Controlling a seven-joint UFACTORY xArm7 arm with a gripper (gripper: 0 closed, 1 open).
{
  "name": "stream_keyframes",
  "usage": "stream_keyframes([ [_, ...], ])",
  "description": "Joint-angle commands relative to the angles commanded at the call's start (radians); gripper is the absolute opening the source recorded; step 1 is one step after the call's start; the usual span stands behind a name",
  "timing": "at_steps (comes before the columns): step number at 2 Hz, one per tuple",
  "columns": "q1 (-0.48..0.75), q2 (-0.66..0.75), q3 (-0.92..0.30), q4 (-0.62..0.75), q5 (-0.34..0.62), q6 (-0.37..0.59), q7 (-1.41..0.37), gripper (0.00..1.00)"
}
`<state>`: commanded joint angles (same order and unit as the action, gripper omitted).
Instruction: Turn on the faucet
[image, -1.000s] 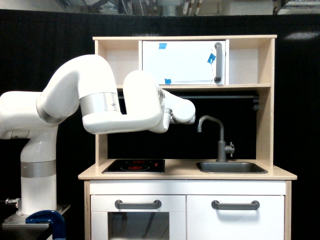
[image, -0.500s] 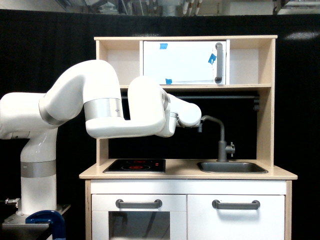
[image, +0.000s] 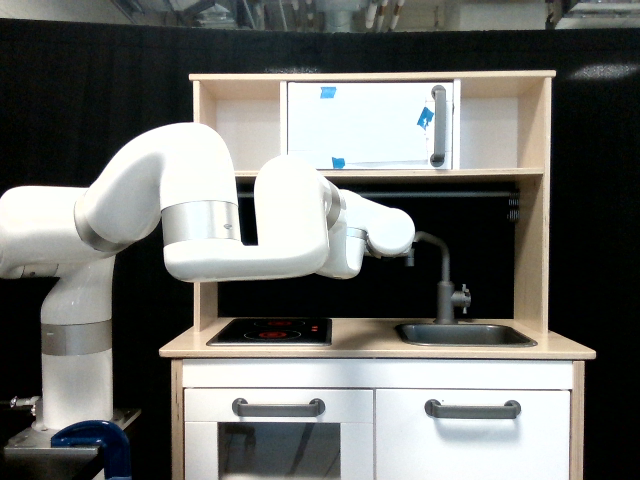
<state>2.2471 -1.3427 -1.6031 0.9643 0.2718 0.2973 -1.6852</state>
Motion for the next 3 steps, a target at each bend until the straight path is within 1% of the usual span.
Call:
stream_keyframes([
  [1, -0.003, -0.012, -0.023, 0.114, -0.061, 0.117, 0.04, 1.0],
  [2, 0.024, -0.024, -0.033, 0.215, -0.103, 0.189, 0.075, 1.0],
  [3, -0.023, -0.032, -0.021, 0.173, -0.125, 0.191, 0.089, 1.0],
])
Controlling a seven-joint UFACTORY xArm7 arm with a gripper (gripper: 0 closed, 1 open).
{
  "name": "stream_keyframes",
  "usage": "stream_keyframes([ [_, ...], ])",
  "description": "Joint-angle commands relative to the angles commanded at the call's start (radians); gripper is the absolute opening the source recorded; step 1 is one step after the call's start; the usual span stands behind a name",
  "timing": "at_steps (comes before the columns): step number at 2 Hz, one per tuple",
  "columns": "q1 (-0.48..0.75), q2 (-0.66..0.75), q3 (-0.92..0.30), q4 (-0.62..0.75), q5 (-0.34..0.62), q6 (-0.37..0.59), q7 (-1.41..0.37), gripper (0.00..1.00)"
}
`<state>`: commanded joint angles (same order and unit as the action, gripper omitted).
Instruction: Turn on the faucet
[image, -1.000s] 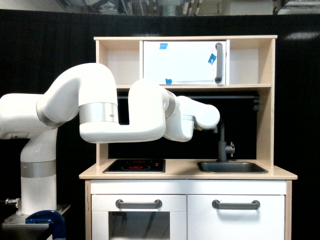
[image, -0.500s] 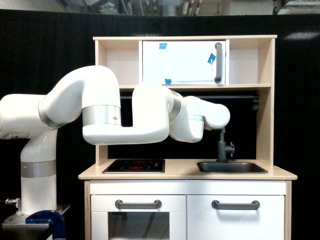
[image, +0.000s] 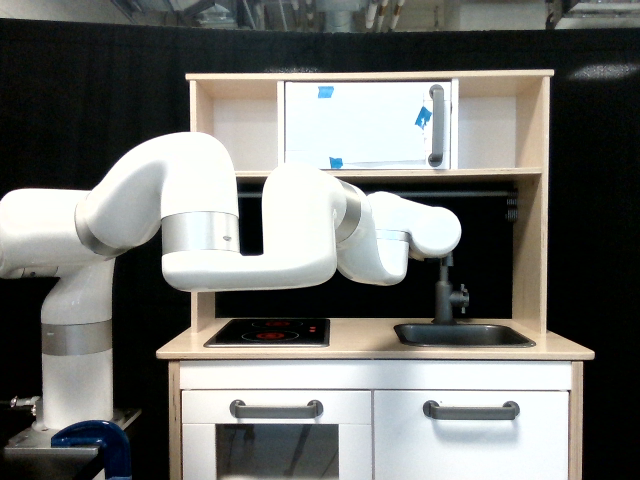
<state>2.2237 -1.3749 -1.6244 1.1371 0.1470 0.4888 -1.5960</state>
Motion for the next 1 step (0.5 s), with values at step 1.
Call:
stream_keyframes([
  [1, -0.316, -0.015, 0.034, -0.201, -0.043, 0.11, 0.009, 1.0],
])
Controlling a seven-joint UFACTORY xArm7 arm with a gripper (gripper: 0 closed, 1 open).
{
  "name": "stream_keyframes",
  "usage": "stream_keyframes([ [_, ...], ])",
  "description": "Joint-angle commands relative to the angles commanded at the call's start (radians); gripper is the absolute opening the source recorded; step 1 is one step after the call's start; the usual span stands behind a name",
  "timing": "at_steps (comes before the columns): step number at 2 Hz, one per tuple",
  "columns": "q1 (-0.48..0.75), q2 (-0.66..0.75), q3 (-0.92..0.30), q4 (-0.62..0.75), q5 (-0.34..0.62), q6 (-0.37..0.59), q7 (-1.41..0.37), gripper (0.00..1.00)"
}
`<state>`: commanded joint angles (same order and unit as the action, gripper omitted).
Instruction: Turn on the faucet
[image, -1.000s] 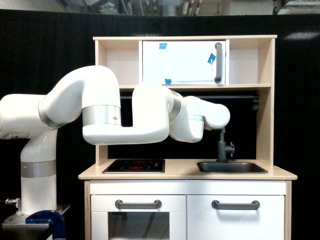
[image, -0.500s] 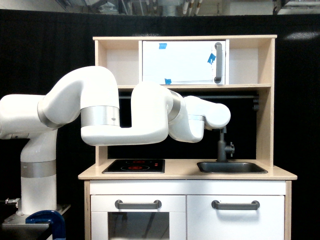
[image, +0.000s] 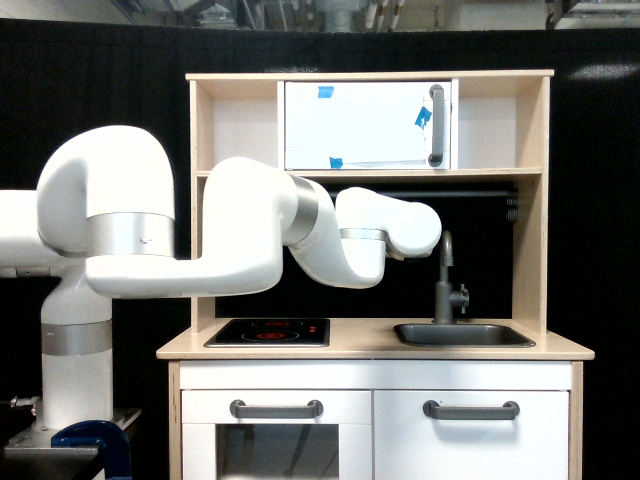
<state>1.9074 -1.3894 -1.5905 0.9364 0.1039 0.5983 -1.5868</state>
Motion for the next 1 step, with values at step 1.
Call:
stream_keyframes([
  [1, -0.263, -0.025, -0.017, -0.018, -0.05, 0.241, -0.016, 1.0],
])
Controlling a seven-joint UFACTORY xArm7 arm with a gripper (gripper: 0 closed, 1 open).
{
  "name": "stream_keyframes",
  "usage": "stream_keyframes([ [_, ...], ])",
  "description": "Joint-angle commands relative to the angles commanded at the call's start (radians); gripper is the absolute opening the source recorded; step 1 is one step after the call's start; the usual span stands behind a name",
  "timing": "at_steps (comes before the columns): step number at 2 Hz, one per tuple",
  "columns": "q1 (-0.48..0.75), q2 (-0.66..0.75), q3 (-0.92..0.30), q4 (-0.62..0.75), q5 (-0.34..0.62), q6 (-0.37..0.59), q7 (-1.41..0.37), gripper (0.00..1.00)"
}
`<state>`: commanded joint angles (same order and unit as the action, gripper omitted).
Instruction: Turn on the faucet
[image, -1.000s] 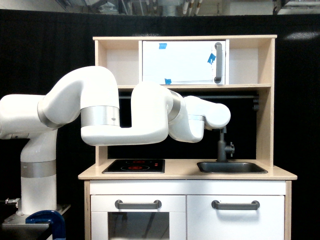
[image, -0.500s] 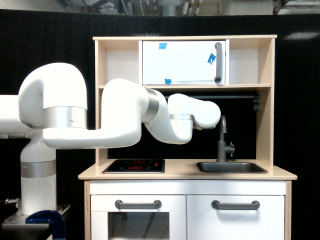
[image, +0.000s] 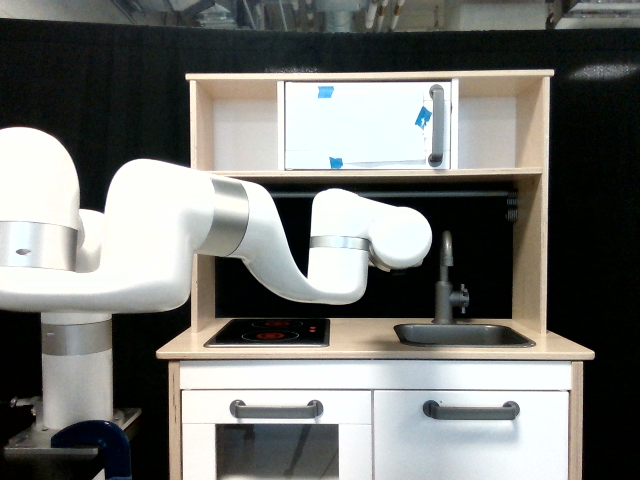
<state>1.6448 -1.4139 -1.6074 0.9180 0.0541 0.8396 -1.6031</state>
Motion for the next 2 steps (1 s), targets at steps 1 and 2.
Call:
stream_keyframes([
  [1, -0.06, -0.017, -0.019, 0.029, -0.027, 0.088, -0.009, 1.0],
  [2, -0.074, -0.019, -0.012, 0.007, -0.03, 0.08, -0.002, 1.0],
])
